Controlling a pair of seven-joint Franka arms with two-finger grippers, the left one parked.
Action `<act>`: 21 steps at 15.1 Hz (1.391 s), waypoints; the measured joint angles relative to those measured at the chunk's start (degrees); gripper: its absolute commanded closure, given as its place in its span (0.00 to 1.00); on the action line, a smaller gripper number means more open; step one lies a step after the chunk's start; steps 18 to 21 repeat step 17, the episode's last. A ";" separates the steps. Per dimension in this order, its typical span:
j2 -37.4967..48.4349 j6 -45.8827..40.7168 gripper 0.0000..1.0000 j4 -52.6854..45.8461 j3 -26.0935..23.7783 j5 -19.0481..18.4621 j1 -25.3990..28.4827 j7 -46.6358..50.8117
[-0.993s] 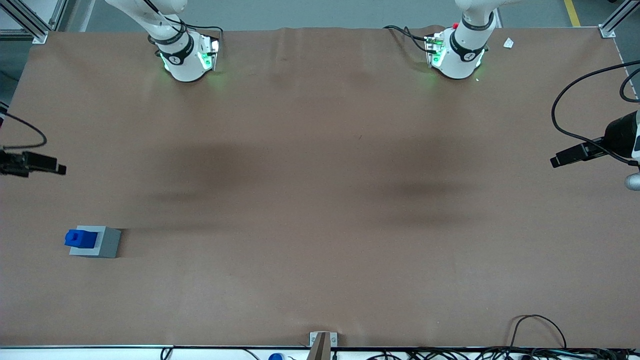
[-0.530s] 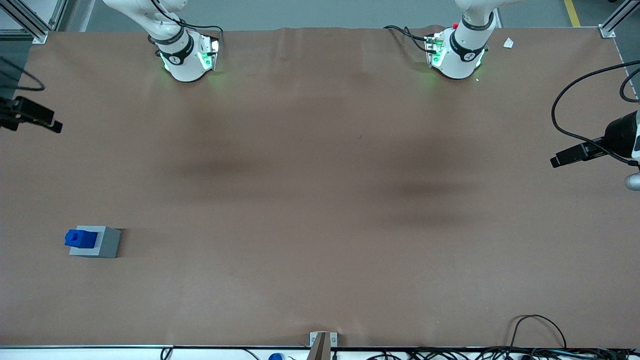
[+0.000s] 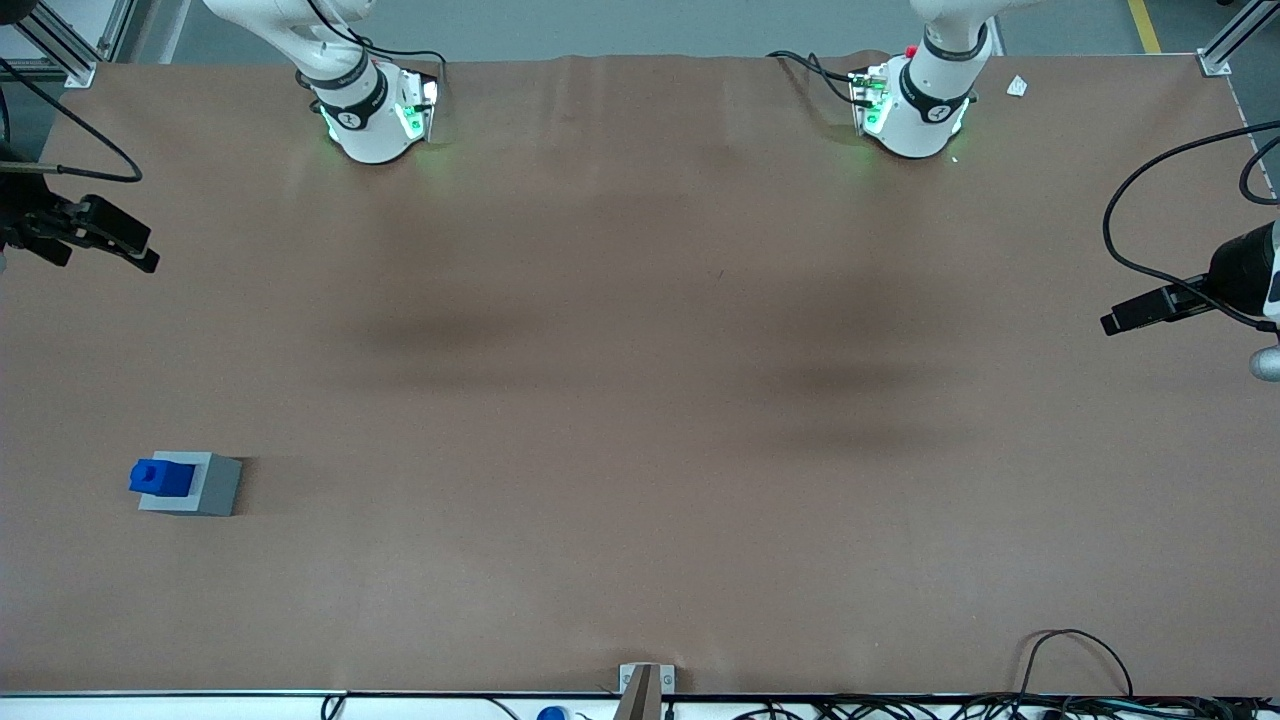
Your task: Insert blue part into gray base with right arm
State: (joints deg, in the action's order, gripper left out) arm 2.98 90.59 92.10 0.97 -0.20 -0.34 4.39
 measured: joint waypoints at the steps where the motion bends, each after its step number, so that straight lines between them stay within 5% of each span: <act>1: 0.00 0.34 0.00 0.17 0.11 -0.01 -0.01 0.00; 21: 0.07 -3.39 0.00 -1.94 0.87 -0.02 -0.80 -0.01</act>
